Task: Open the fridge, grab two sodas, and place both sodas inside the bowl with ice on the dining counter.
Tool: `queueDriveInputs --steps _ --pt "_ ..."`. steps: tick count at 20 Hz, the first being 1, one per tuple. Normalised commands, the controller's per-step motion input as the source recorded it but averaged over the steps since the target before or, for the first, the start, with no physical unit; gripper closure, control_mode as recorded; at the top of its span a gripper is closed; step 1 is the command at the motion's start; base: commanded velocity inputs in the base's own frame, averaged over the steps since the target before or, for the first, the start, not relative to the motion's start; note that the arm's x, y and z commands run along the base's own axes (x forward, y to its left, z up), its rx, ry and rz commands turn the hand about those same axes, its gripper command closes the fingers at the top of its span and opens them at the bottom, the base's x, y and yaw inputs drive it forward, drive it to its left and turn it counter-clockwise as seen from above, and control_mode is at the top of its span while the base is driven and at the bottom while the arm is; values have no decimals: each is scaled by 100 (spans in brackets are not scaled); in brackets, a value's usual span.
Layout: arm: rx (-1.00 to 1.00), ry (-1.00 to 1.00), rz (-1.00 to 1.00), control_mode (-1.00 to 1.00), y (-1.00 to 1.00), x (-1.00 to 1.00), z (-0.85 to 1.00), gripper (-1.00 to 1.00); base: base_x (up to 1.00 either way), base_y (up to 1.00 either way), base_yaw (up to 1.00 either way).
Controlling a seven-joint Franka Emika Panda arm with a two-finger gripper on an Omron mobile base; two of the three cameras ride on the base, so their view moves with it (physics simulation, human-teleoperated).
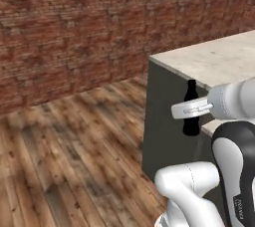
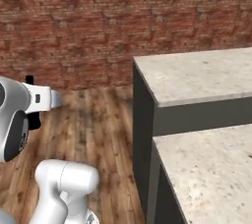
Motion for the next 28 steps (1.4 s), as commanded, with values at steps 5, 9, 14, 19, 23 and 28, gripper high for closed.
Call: queueDriveInputs --steps 5,9,14,19,23,28 --pt "0 0 0 100 0 0 0 100 86 54 -56" --pt "0 0 0 100 0 0 0 100 86 57 -56" --pt "0 0 0 100 0 0 0 100 83 63 -53" --pt "0 0 0 100 0 0 0 100 79 66 -52" --pt "0 0 0 100 0 0 0 100 77 74 -48" --pt "0 0 0 100 0 0 0 100 76 78 -47"
